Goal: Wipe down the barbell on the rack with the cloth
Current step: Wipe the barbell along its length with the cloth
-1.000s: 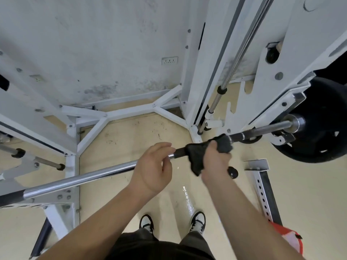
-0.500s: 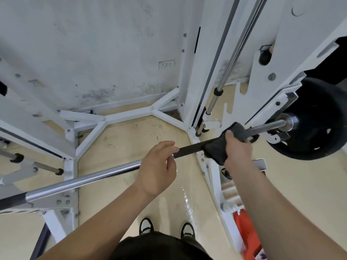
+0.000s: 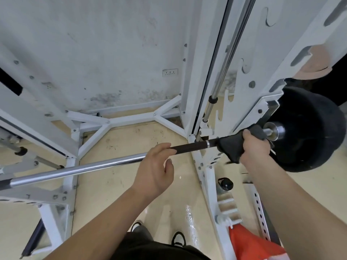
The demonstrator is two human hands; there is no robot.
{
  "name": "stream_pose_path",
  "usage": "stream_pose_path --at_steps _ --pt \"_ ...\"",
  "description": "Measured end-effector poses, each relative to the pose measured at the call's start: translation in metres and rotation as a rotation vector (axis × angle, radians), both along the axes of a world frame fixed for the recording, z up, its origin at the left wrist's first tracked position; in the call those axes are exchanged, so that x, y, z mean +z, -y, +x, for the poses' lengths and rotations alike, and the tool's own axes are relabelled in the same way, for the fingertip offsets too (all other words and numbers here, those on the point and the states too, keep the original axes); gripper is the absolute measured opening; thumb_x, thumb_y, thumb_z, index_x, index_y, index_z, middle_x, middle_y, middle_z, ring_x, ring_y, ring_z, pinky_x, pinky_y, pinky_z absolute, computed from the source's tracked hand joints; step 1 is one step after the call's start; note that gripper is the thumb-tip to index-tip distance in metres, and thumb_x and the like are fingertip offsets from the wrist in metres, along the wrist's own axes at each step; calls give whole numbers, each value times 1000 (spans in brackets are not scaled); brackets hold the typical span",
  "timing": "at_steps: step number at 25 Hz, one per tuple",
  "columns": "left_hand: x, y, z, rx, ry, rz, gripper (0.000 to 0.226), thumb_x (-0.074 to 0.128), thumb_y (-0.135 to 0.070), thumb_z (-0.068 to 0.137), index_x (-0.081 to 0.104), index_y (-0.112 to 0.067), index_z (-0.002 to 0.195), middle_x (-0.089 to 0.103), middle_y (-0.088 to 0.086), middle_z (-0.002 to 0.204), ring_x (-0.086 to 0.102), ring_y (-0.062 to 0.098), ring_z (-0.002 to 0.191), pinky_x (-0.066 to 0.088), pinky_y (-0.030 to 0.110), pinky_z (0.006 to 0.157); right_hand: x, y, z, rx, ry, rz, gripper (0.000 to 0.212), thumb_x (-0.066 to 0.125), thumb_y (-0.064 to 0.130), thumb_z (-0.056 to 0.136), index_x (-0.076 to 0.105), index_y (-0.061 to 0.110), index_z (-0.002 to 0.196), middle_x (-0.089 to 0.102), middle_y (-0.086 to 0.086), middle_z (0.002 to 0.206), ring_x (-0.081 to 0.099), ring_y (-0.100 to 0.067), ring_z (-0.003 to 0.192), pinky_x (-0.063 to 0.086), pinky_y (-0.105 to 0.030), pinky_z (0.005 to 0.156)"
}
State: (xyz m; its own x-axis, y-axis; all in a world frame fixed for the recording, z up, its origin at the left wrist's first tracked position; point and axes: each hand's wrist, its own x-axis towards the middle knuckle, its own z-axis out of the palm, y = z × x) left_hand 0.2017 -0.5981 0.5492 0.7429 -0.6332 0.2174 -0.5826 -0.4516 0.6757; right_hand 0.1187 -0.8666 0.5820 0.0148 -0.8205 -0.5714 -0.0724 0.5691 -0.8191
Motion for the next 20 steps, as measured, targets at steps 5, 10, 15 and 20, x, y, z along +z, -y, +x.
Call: stream_pose_path --at_steps 5,10,15,20 --pt "-3 -2 -17 76 -72 20 35 57 -12 89 73 -19 119 61 -2 139 64 18 119 54 35 96 -21 -98 23 384 14 87 38 82 32 80 64 20 111 72 -8 116 70 -33 103 57 -52 96" --pt "23 -43 -19 221 -93 -43 33 57 -32 95 71 -21 122 62 -5 138 57 12 128 48 33 106 7 -167 33 648 279 222 27 82 20 85 69 16 109 78 -8 104 75 -27 97 63 -40 82" --pt "46 -115 -30 490 -632 -439 32 66 -49 95 69 -29 120 76 -9 114 71 11 108 59 35 92 55 -224 58 1069 326 165 35 84 26 82 70 12 112 79 -9 102 77 -26 92 62 -35 66" --pt "59 -219 -14 607 -972 -665 57 82 -51 82 65 -26 131 75 8 120 74 23 107 61 42 87 66 -320 92 1519 242 271 28 69 8 88 69 -1 114 75 -25 109 74 -40 98 62 -54 83"
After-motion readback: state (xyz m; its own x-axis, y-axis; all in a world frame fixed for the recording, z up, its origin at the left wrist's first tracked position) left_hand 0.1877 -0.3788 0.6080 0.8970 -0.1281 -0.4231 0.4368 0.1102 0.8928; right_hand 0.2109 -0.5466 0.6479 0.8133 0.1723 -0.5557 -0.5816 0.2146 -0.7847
